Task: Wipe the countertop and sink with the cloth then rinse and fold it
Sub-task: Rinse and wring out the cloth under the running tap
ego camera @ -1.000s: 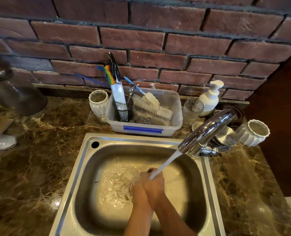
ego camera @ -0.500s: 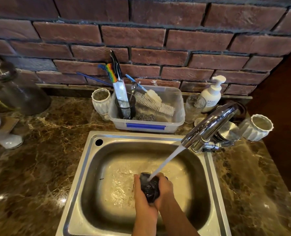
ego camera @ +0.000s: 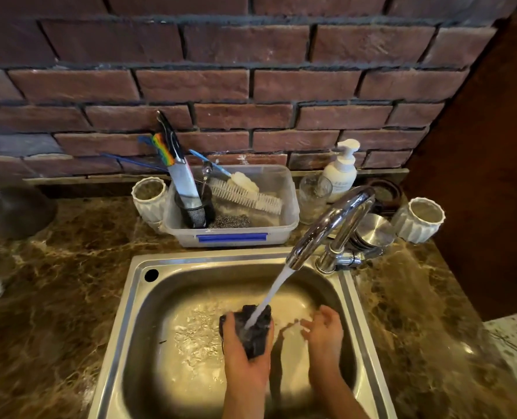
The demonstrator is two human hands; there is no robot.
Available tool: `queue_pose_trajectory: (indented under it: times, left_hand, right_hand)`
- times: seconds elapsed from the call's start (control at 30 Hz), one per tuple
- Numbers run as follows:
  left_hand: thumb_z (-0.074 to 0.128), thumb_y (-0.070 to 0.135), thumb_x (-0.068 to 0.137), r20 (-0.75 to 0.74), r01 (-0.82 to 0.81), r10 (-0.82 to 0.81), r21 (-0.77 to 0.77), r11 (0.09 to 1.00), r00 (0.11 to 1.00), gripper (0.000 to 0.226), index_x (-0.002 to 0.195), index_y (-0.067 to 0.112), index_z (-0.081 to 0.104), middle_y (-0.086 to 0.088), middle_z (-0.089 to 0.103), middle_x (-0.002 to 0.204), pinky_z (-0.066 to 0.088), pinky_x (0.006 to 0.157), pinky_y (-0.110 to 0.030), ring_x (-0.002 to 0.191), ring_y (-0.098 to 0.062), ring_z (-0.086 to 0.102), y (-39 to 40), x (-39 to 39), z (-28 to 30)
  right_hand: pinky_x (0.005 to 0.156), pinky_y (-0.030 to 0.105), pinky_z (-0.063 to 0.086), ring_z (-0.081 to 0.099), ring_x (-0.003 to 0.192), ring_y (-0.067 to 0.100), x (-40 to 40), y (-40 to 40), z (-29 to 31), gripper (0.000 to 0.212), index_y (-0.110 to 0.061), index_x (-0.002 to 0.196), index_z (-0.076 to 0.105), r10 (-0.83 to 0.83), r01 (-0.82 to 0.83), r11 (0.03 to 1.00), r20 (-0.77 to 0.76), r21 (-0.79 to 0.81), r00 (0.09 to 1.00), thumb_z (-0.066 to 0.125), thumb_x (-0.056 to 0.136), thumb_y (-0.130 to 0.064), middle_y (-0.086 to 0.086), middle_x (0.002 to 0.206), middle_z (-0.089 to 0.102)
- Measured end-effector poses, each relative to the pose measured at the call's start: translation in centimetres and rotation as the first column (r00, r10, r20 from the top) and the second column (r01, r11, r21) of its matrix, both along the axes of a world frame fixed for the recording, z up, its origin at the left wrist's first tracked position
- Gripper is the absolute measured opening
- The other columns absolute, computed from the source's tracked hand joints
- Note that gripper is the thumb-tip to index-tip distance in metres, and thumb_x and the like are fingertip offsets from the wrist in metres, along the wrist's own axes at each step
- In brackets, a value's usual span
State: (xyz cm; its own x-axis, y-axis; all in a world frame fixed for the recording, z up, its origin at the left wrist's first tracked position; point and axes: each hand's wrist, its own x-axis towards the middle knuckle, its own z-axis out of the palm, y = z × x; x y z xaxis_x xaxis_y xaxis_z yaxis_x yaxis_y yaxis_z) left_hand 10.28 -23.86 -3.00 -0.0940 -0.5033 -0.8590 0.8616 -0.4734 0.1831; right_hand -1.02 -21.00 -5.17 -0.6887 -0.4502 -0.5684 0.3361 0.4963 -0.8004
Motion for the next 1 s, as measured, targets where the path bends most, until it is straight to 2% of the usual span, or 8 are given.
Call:
queue_pose_trajectory:
  times: [0.2,0.37,0.47,0.7,0.8,0.87,0.93,1.0]
  left_hand:
    - [0.059,0.039,0.097,0.060,0.043,-0.042,-0.001,0.999,0.997,0.048,0.131,0.005,0.058,-0.023,0.061,0.134,0.047,0.108,-0.051,0.123,-0.039,0.060,-0.6,-0.2,-0.1]
    - [0.058,0.040,0.097,0.050,0.047,-0.047,0.002,0.999,0.998,0.053,0.137,0.006,0.053,-0.024,0.060,0.135,0.048,0.107,-0.050,0.124,-0.039,0.060,-0.2,0.2,-0.5]
    - [0.056,0.035,0.099,0.044,0.040,-0.040,-0.003,0.999,0.998,0.049,0.136,0.002,0.054,-0.025,0.063,0.127,0.043,0.112,-0.051,0.120,-0.040,0.060,-0.1,0.3,-0.2]
    - [0.069,0.044,0.089,0.004,0.028,-0.028,0.018,0.999,1.000,0.049,0.124,0.011,0.061,-0.022,0.064,0.128,0.052,0.100,-0.055,0.114,-0.042,0.063,-0.2,0.3,0.5]
    - [0.066,0.057,0.086,0.031,0.061,-0.060,-0.021,0.998,0.998,0.053,0.119,0.016,0.062,-0.020,0.067,0.119,0.050,0.103,-0.056,0.113,-0.042,0.063,-0.1,0.5,1.0]
    - [0.060,0.060,0.089,0.104,0.157,-0.148,-0.083,0.984,0.983,0.055,0.119,0.014,0.066,-0.019,0.072,0.116,0.053,0.097,-0.051,0.111,-0.040,0.066,0.2,0.5,1.2]
    - [0.065,0.059,0.086,0.216,0.290,-0.256,-0.144,0.946,0.942,0.057,0.118,0.011,0.068,-0.019,0.074,0.112,0.057,0.089,-0.048,0.105,-0.039,0.070,0.6,0.4,1.3]
    - [0.075,0.063,0.070,0.444,0.446,-0.328,-0.192,0.874,0.834,0.063,0.112,0.016,0.072,-0.014,0.075,0.112,0.058,0.092,-0.050,0.103,-0.033,0.072,0.9,0.5,1.3]
  right_hand:
    - [0.099,0.034,0.042,0.051,0.114,0.018,-11.5,-1.8,1.9,0.059,-0.018,0.152,0.038,-0.147,0.132,0.984,-0.124,-0.122,0.981,0.048,0.093,-0.018,0.004,0.138,0.053]
    - [0.090,0.032,0.042,0.055,0.100,0.017,-14.1,-4.9,3.4,0.055,-0.027,0.136,0.050,-0.091,0.080,0.974,-0.042,-0.212,0.995,0.052,0.085,-0.010,-0.001,0.110,0.062]
    - [0.085,0.037,0.043,0.053,0.088,0.017,-13.6,-5.8,3.4,0.046,-0.014,0.131,0.056,-0.048,0.011,0.982,-0.195,-0.188,0.980,0.049,0.090,0.005,-0.004,0.090,0.059]
    - [0.112,0.046,0.039,0.049,0.129,0.020,-11.5,-5.6,4.1,0.069,-0.024,0.153,0.034,0.126,-0.173,0.974,-0.284,-0.149,0.950,0.053,0.090,-0.004,-0.005,0.146,0.050]
    - [0.097,0.037,0.049,0.057,0.110,0.017,-10.2,-3.5,3.5,0.045,-0.017,0.145,0.046,-0.074,0.047,0.984,-0.152,-0.174,0.986,0.046,0.100,-0.007,0.002,0.130,0.055]
    - [0.074,0.038,0.052,0.061,0.094,0.020,-6.1,-1.6,2.9,0.026,-0.023,0.127,0.057,-0.052,0.071,0.991,0.160,-0.116,0.986,0.046,0.103,-0.024,0.008,0.120,0.059]
    - [0.085,0.056,0.054,0.064,0.110,0.038,-0.8,-0.3,3.4,0.040,-0.020,0.123,0.062,0.167,-0.091,0.984,0.611,-0.155,0.774,0.047,0.101,-0.050,0.016,0.125,0.065]
    - [0.101,0.064,0.044,0.059,0.120,0.046,2.9,0.4,4.2,0.063,-0.013,0.123,0.068,0.229,-0.108,0.973,0.851,-0.202,0.473,0.046,0.095,-0.065,0.023,0.127,0.067]
